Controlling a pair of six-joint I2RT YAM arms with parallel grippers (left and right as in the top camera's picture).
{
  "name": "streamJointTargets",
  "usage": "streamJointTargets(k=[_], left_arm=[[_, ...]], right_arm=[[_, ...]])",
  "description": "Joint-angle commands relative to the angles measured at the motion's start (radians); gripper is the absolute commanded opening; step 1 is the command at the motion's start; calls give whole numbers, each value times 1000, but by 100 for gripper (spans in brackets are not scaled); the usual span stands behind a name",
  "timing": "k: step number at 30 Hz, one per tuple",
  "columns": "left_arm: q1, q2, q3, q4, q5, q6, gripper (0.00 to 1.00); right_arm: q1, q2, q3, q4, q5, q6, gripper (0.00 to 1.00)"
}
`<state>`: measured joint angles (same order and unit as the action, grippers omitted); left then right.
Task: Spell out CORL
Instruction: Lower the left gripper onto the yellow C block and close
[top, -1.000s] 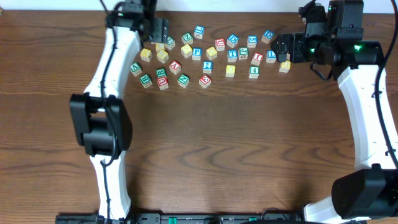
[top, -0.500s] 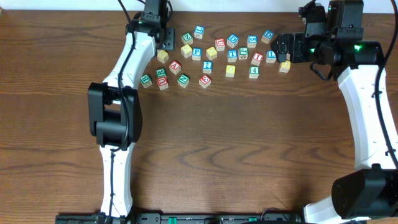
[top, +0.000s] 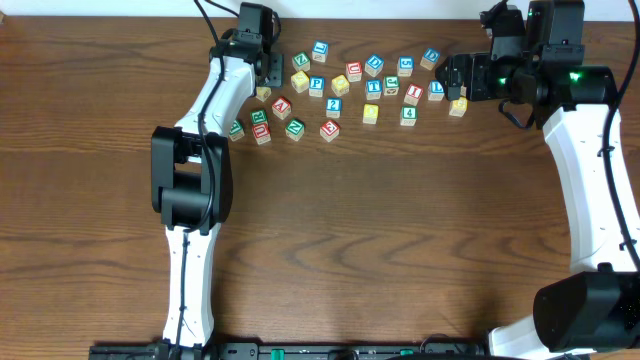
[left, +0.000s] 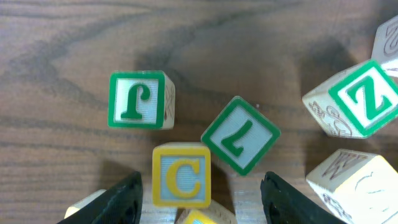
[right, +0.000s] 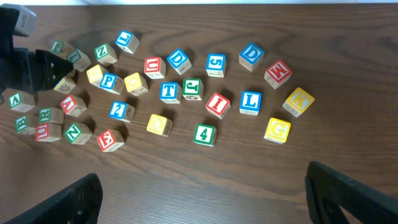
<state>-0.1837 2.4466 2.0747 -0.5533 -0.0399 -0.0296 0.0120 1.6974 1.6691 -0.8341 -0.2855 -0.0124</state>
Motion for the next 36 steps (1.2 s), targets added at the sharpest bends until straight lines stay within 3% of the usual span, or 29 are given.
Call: streamJointTargets(k=[1,23,36], left_arm=[[6,23,7,19,-29,-10,60],[21,50,5,40,-24,-40,55],[21,-31,5,-4,3,-39,55]], right_arm=[[-5,-2,19,-1,-12,-12,99],[-5,-2,19,-1,-12,-12,99],[-5,-2,19,-1,-12,-12,99]])
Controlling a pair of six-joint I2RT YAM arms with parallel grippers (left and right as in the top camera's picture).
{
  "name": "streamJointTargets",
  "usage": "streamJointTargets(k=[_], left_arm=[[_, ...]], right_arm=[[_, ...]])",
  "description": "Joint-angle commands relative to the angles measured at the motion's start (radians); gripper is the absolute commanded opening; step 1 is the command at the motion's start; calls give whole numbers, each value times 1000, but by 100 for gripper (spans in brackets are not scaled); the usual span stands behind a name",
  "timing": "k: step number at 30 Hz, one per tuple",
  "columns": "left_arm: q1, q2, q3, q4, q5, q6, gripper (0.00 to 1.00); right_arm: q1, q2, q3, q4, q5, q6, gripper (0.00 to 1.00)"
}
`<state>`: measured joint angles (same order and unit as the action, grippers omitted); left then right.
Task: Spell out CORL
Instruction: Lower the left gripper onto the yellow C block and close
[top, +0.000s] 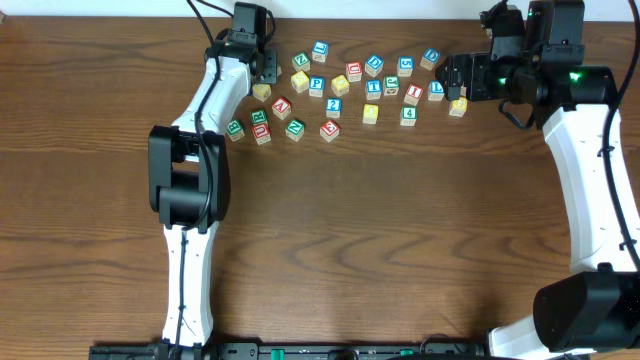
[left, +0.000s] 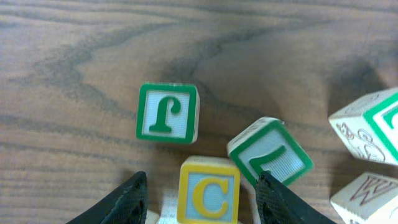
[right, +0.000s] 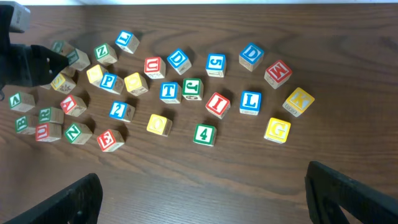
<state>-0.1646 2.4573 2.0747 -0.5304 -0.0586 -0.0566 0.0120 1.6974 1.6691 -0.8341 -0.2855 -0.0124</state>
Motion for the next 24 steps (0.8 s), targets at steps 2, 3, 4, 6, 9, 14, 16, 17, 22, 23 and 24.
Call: streamJointTargets(k=[2,3,4,6,9,14,16,17,22,23,24], left_arm=[[2,-40,4,-48,51,-10,55],[2,-39,4,-60,75,-8,55],[2,-39,4,-63,77,-8,55],[2,-39,4,-60,77,-5,55],[2,-39,4,-56,76,-4,55],[3,-39,4,-31,73,12,55],[3,-37,4,-18,73,19,55],[3,-33,4,-9,73,19,55],[3,4,4,9,73,18,55],[3,13,4,8,72,18,55],[3,14,4,8,72,18,55]], right_arm=[[-5,-2,19,-1,-12,-12,99],[-5,-2,19,-1,-12,-12,99],[-5,-2,19,-1,-12,-12,99],[-5,-2,19,-1,-12,-12,99],[-5,-2,19,-1,-12,-12,99],[-5,-2,19,-1,-12,-12,99],[-5,-2,19,-1,-12,-12,99],[-5,-2,19,-1,-12,-12,99],[-5,-2,19,-1,-12,-12,99],[-5,-2,19,-1,-12,-12,99],[-5,-2,19,-1,-12,-12,99]])
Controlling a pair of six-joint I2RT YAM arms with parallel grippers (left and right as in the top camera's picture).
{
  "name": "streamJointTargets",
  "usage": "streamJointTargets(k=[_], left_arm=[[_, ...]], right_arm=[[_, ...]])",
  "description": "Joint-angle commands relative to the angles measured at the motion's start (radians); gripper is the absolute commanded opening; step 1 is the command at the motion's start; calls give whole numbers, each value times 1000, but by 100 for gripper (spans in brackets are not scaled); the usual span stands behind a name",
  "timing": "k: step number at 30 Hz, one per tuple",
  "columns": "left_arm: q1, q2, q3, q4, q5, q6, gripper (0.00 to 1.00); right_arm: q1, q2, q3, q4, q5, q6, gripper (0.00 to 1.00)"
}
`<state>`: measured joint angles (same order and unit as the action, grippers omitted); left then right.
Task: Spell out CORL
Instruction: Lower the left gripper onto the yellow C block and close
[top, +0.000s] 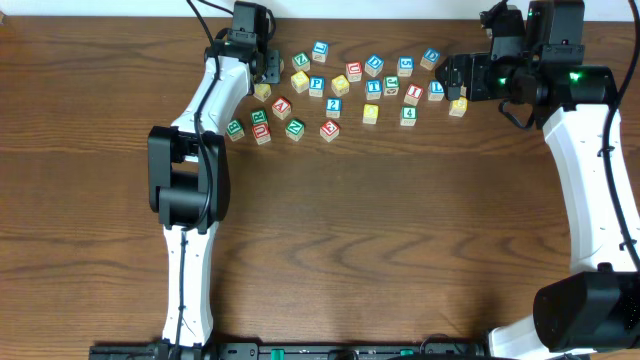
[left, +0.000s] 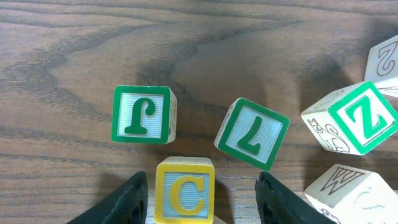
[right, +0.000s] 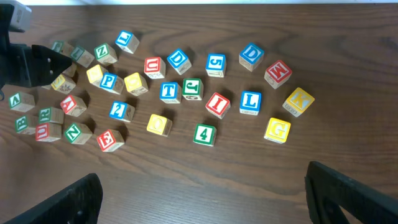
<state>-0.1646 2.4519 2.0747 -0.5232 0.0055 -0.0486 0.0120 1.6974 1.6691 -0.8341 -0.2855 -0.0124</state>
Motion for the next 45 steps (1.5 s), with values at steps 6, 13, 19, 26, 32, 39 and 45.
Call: streamJointTargets(k=[6,13,19,26,32,39,45], left_arm=[[5,19,4,2,-27,10,55],[4,-11,4,-19,-13,10,55],[4,-6,4,-51,-13,18,55],[5,27,3,-34,-14,18,54],[5,29,2,-13,-18,18,48],[11,45,1,-8,-18,18,48],[11,53,-2,-5,-18,18,48]], right_arm=[[-5,-2,19,-1,-12,-12,99],[-5,-2,19,-1,-12,-12,99],[-5,-2,19,-1,-12,-12,99],[-5,-2,19,-1,-12,-12,99],[-5,-2,19,-1,-12,-12,99],[-5,-2,19,-1,-12,-12,99],[-5,-2,19,-1,-12,-12,99]])
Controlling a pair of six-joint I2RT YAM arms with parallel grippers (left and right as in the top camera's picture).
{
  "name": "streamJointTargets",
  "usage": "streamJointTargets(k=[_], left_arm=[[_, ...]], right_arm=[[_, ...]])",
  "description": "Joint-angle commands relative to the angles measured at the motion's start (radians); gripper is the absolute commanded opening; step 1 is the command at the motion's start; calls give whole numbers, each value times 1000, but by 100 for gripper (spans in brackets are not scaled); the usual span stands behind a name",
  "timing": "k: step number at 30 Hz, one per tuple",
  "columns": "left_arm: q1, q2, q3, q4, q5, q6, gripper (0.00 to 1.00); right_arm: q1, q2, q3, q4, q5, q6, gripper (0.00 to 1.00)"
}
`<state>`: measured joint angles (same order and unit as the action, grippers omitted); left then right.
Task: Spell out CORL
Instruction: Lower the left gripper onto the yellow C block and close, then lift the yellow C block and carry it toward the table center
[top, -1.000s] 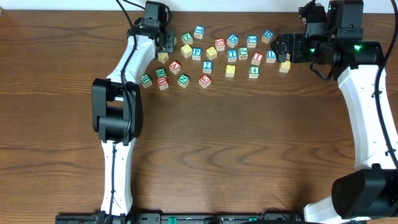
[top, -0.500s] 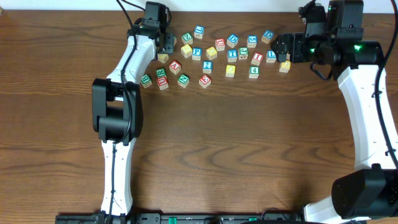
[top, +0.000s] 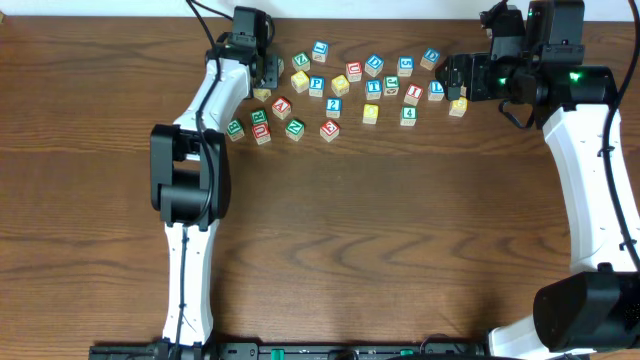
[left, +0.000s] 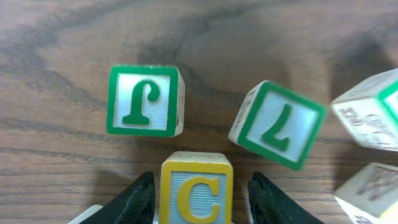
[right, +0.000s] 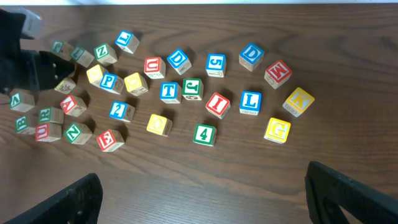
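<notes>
A yellow C block (left: 196, 190) lies flat on the wood between the fingers of my left gripper (left: 198, 200). The gripper is open, with a narrow gap on each side of the block. In the overhead view the left gripper (top: 263, 72) sits at the left end of the block cluster and hides the C. A blue L block (right: 250, 101) lies at the right of the cluster, also visible from overhead as the L block (top: 436, 90). My right gripper (right: 205, 202) hangs wide open above bare table, holding nothing.
A green J block (left: 144, 101) and a tilted green 7 block (left: 280, 124) lie just beyond the C. Several more letter and number blocks spread across the far table, among them a yellow G (right: 277, 129) and a green 4 (right: 204, 134).
The left fingers stand closer together around the C block, which looks larger in the wrist view. The green 7 block has shifted right and tilted. The right arm has not moved.
The left gripper was open over the C block, with the 7 block touching its corner. The view then shifted slightly twice, and the 7 turned and sat clear of the C. Now the fingers flank the C closely. The right gripper stayed open and still.
</notes>
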<state>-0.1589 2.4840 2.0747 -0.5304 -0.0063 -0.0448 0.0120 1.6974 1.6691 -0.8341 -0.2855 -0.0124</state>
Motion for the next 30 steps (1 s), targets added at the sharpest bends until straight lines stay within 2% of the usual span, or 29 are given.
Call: streamJointTargets(k=[1,7,11,14,20,25,30], left_arm=[[6,21,-2,6,-6,14,48],[7,23,-3,33,-6,14,46],[7,22,-3,55,-6,14,41],[7,22,-3,54,-6,14,34],[7,-3,-2,43,-6,13,30],[7,-91,-2,20,-6,13,27],[5,-240,-2,-72,-5,13,27]], right_arm=[[-5,-2,19,-1,-12,-12,99],[-5,-2,19,-1,-12,-12,99],[-5,-2,19,-1,-12,-12,99],[-5,-2,19,-1,-12,-12,99],[-5,-2,19,-1,-12,-12,99],[-5,-2,19,-1,-12,-12,99],[-5,-2,19,-1,-12,-12,99]])
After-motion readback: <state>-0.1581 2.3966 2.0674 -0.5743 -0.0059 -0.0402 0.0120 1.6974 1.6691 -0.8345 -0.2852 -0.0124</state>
